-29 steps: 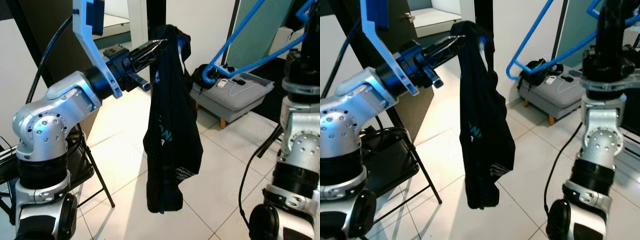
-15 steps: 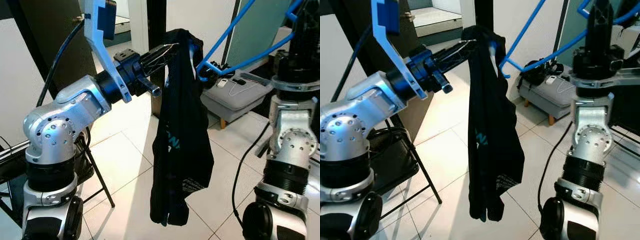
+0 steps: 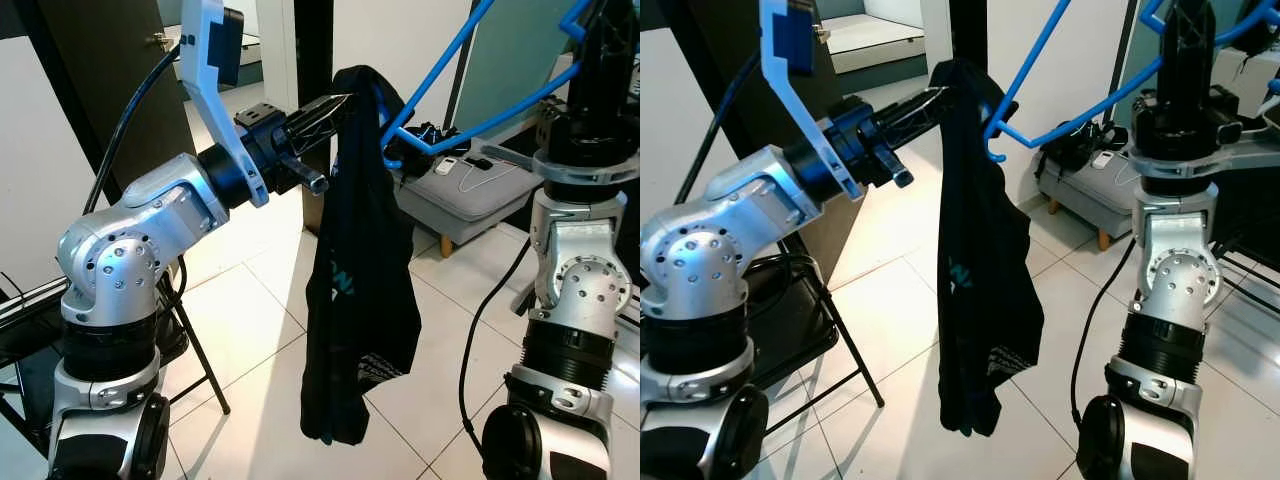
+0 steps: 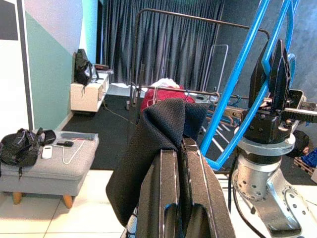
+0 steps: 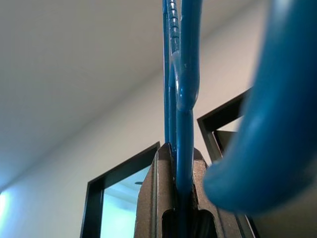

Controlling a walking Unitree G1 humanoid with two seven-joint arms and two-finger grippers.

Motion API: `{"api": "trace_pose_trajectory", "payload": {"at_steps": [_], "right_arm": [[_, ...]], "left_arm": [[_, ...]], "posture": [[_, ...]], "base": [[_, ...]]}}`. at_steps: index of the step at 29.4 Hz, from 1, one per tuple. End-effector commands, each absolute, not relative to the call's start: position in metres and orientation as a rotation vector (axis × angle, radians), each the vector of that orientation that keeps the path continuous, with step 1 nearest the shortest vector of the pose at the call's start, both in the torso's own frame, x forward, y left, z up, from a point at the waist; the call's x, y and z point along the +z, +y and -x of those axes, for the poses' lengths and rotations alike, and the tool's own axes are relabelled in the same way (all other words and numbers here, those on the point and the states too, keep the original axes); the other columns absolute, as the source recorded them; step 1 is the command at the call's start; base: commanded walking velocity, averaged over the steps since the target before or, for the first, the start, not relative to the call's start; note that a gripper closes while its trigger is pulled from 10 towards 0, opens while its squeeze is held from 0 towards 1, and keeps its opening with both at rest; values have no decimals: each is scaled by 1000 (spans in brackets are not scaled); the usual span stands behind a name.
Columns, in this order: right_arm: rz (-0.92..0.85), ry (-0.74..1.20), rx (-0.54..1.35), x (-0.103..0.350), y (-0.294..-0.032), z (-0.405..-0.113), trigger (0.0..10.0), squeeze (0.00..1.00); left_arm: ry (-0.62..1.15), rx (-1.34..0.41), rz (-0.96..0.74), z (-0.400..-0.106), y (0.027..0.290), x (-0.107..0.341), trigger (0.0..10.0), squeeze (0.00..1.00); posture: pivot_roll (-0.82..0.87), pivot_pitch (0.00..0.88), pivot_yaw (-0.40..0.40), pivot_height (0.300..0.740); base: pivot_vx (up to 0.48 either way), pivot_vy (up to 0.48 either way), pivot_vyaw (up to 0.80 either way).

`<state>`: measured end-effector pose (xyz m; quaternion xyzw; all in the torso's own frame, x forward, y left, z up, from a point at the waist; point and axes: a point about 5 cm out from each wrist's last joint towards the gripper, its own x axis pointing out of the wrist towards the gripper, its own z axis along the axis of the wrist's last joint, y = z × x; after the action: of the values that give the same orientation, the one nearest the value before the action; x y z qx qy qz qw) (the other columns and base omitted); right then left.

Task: Hang hanger

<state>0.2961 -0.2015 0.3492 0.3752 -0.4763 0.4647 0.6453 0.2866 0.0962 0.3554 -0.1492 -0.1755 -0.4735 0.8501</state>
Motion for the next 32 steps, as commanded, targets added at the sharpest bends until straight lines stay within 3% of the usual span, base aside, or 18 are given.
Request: {"api": "trace_pose_trajectory", "payload": {"at_steps": [1,32], "right_arm": [[-847,-1089,1077,351,-201,-293,10000,0],[-886,-1105,1082,353,-192,-299,10000,0]], "left_arm": [[-384,-983,300,-288,100,356,10000,0],[-420,-1076,323,-268,82,365,10000,0]], "posture": [[38,12,23,740],[54,12,20,740]], "base": [[0,0,0],[0,0,0]]}}
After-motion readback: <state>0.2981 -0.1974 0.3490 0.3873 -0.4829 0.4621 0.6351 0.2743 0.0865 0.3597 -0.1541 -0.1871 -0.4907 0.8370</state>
